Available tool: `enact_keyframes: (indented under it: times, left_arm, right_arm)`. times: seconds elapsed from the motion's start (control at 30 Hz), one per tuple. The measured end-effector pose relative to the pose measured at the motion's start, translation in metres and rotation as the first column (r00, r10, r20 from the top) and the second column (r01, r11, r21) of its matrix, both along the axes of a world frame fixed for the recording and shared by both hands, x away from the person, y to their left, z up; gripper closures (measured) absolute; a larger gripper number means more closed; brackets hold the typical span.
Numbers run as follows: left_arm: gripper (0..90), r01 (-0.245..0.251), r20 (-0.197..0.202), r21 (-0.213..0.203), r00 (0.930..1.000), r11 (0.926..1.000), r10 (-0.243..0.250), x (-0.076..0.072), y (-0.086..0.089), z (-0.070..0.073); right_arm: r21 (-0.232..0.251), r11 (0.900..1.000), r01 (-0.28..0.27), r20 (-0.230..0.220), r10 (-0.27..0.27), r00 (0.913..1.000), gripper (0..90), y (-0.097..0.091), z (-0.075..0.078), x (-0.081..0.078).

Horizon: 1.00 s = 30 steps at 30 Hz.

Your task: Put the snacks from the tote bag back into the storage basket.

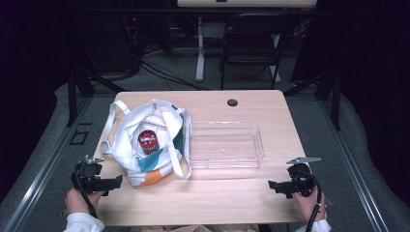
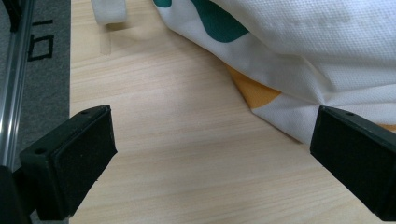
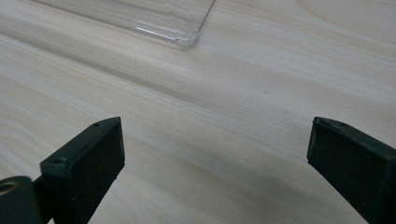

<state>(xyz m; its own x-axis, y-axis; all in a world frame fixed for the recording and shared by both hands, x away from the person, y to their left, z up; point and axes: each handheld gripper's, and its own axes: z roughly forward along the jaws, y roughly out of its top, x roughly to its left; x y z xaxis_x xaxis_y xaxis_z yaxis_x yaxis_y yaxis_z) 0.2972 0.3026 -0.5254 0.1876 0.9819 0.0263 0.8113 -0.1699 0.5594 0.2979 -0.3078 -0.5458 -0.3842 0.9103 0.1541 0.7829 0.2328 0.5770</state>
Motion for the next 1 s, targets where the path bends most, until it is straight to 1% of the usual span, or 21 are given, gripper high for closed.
enact_keyframes:
  times: [0.03, 0.2, 0.3, 0.33, 0.37, 0.5, 0.6, 0.7, 0.73, 0.77, 0.8, 0.83, 0.87, 0.93, 0.97, 1.0]
  left_arm:
    - [0.1, 0.001, 0.001, 0.002, 1.0, 1.0, -0.001, 0.0, 0.0, 0.0]
    - [0.2, 0.005, 0.003, 0.0, 1.0, 1.0, -0.005, 0.0, 0.001, -0.001]
    - [0.2, 0.008, -0.002, -0.001, 1.0, 1.0, -0.008, -0.002, 0.001, -0.001]
    - [0.2, 0.007, 0.0, -0.007, 1.0, 1.0, -0.007, -0.002, 0.001, -0.002]
    - [0.2, 0.009, 0.0, -0.006, 1.0, 0.9999, -0.009, -0.003, 0.001, -0.001]
    - [0.2, 0.008, 0.004, -0.006, 1.0, 1.0, -0.008, -0.006, 0.002, 0.0]
    - [0.2, -0.001, 0.005, -0.008, 1.0, 1.0, 0.001, -0.007, 0.003, -0.001]
    - [0.2, 0.003, 0.005, -0.006, 1.0, 1.0, -0.003, -0.004, 0.002, 0.001]
    - [0.2, 0.003, 0.01, -0.013, 0.9999, 0.9999, -0.003, -0.003, 0.001, 0.001]
    - [0.2, 0.008, 0.012, -0.03, 0.9999, 0.9995, -0.007, -0.002, 0.0, 0.001]
    - [0.2, 0.012, 0.012, -0.034, 0.9999, 0.9993, -0.012, -0.002, 0.0, 0.002]
    - [0.2, 0.012, 0.011, -0.028, 0.9999, 0.9995, -0.011, -0.002, -0.002, 0.002]
    - [0.2, 0.015, 0.007, -0.021, 0.9999, 0.9997, -0.015, -0.002, -0.002, 0.003]
    - [0.2, 0.018, 0.006, -0.034, 0.9998, 0.9993, -0.018, -0.004, -0.002, 0.004]
    - [0.2, 0.021, 0.01, -0.035, 0.9997, 0.9992, -0.02, -0.004, -0.002, 0.005]
    - [0.2, 0.024, 0.011, -0.026, 0.9997, 0.9994, -0.023, -0.005, -0.002, 0.006]
  right_arm:
    - [-0.002, 1.0, -0.007, -0.006, 0.007, 1.0, 3.7, 0.0, 0.0, 0.0]
    - [-0.008, 0.9998, -0.02, -0.003, 0.02, 0.9998, 3.9, 0.005, -0.001, 0.001]
    - [0.0, 0.9993, -0.037, -0.008, 0.037, 0.9993, 4.3, 0.007, -0.001, 0.001]
    - [0.003, 0.9994, -0.034, -0.006, 0.034, 0.9994, 4.3, 0.008, -0.002, 0.001]
    - [-0.003, 0.9991, -0.043, -0.007, 0.043, 0.999, 4.3, 0.009, -0.002, 0.001]
    - [-0.012, 0.9987, -0.049, -0.014, 0.049, 0.9987, 4.4, 0.013, -0.003, 0.002]
    - [-0.018, 0.9981, -0.058, -0.018, 0.058, 0.9982, 4.6, 0.015, -0.003, 0.004]
    - [-0.014, 0.9983, -0.057, -0.017, 0.056, 0.9983, 4.6, 0.016, -0.005, 0.005]
    - [-0.017, 0.9979, -0.062, -0.029, 0.061, 0.9977, 4.6, 0.015, -0.004, 0.004]
    - [-0.016, 0.9984, -0.053, -0.026, 0.053, 0.9983, 4.7, 0.014, -0.004, 0.003]
    - [-0.015, 0.9985, -0.053, -0.024, 0.052, 0.9984, 4.7, 0.014, -0.004, 0.003]
    - [-0.008, 0.9988, -0.049, -0.024, 0.048, 0.9985, 4.9, 0.013, -0.003, 0.002]
    - [-0.015, 0.9986, -0.05, -0.028, 0.049, 0.9984, 5.0, 0.013, -0.002, 0.001]
    - [-0.014, 0.9988, -0.046, -0.022, 0.046, 0.9987, 5.1, 0.014, -0.001, 0.001]
    - [-0.014, 0.9988, -0.047, -0.022, 0.047, 0.9987, 5.1, 0.014, 0.0, 0.001]
    - [-0.017, 0.9986, -0.051, -0.025, 0.05, 0.9984, 5.1, 0.015, -0.001, 0.002]
